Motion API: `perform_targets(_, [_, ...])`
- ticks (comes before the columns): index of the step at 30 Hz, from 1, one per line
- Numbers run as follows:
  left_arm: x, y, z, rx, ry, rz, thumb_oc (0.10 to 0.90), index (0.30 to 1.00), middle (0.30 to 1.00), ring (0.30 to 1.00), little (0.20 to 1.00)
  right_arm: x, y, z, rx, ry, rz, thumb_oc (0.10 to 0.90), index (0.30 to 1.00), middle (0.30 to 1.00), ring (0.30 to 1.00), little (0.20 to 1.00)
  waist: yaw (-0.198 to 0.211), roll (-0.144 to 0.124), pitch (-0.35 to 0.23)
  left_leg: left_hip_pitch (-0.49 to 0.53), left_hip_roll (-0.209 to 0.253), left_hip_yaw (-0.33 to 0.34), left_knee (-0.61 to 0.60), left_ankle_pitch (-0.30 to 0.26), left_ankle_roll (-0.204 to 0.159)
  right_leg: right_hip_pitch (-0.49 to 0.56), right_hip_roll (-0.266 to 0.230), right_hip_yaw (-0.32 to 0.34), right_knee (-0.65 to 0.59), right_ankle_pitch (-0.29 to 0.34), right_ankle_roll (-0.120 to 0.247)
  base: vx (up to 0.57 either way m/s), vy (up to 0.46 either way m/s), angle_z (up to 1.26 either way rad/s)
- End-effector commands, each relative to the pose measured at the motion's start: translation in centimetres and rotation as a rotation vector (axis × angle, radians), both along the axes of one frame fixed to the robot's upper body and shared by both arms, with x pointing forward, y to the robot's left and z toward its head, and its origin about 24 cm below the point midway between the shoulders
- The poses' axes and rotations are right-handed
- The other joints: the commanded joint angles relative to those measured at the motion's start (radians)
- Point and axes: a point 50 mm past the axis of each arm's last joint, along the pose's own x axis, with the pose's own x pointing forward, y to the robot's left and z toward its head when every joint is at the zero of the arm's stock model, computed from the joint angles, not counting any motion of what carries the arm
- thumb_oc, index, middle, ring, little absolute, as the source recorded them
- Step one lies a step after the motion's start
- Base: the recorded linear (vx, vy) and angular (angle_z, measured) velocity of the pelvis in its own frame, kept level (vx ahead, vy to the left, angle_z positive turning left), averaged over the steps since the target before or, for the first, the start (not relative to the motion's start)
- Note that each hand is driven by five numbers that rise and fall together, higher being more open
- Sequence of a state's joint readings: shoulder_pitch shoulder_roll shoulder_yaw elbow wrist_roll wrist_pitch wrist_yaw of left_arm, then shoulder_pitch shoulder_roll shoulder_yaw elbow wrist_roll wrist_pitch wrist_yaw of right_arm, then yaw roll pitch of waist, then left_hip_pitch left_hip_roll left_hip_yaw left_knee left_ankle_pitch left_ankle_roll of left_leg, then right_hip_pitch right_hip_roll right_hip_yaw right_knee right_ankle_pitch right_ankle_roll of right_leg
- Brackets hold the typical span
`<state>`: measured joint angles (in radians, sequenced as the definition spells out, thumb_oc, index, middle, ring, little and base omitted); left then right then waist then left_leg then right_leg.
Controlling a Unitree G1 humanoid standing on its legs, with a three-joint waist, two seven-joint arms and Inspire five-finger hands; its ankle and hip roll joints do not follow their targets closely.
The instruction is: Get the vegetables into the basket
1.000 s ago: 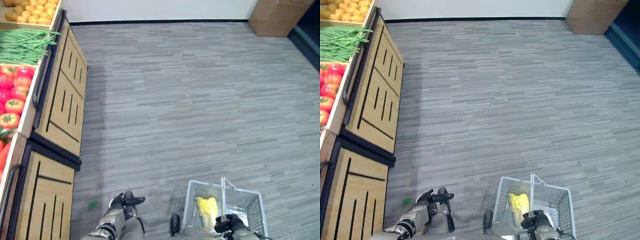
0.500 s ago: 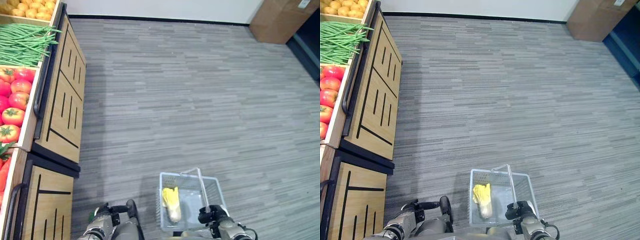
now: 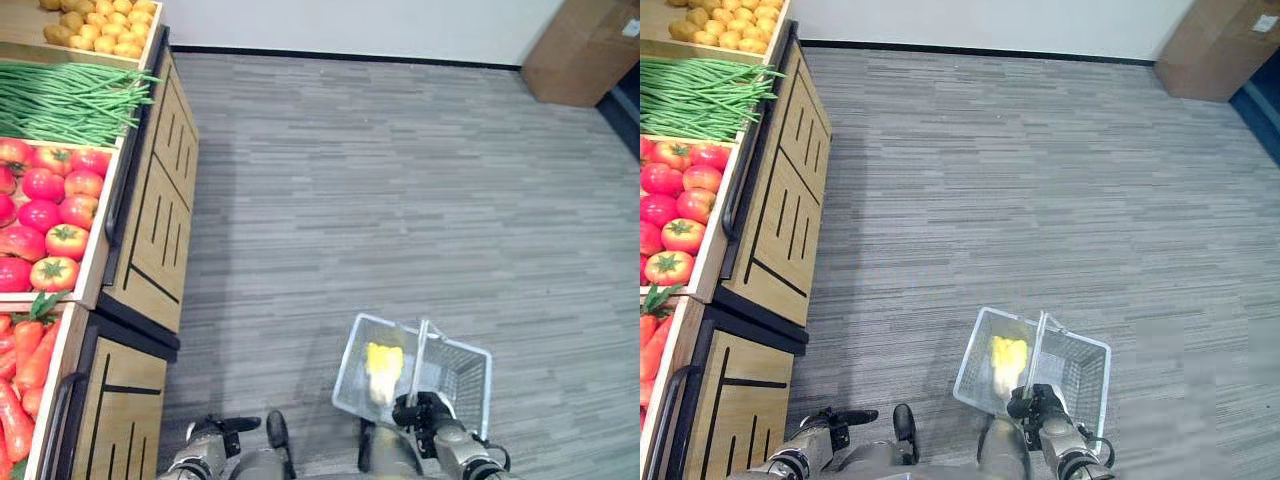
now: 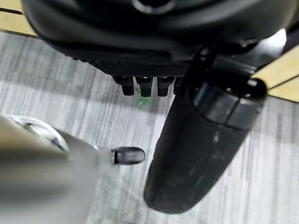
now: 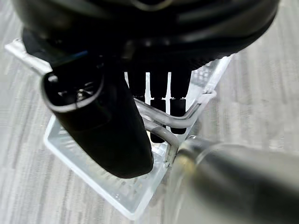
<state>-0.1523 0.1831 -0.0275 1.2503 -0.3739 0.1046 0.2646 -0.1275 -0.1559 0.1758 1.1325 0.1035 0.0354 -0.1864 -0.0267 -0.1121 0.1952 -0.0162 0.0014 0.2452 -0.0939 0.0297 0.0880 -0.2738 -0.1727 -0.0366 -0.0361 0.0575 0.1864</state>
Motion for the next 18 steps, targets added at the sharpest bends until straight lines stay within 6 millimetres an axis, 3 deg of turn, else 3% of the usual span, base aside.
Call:
perform_targets(1, [1.8, 0.0, 0.7, 0.027, -0.052, -0.023, 0.9, 1.0, 1.0, 1.0, 1.0, -4.8, -2.7, -1.3, -0.09, 0.173, -0.03, 0.4, 0.3, 0.3, 0.3, 0.3, -0.036, -0.01, 0.074, 0.095, 0.004, -0.06, 0.007, -0.074, -0.107, -0.012, 0.051, 0.053, 0.023, 0.129, 0.038, 0.25, -0.051, 1.02])
perform_targets(6, [1.5, -0.8, 0.4, 0.004, -0.041, -0.031, 0.9, 1.0, 1.0, 1.0, 1.0, -6.1, -3.3, -1.5, -0.102, 0.22, -0.03, 0.4, 0.3, 0.3, 0.3, 0.3, -0.046, -0.005, 0.055, 0.116, -0.007, -0.135, 0.007, -0.09, -0.104, 0.021, 0.083, 0.105, 0.056, 0.115, 0.011, 0.11, -0.087, 0.83])
perform_targets(18, [2.3, -1.8, 0.5, -0.031, -0.063, -0.013, 0.9, 1.0, 1.0, 1.0, 1.0, -4.2, -3.9, -0.9, -0.139, 0.167, -0.004, 0.4, 0.3, 0.3, 0.3, 0.3, -0.03, -0.009, 0.033, 0.06, 0.038, -0.207, 0.007, -0.057, -0.133, 0.033, 0.09, 0.033, 0.038, 0.088, -0.026, 0.02, -0.069, 0.23])
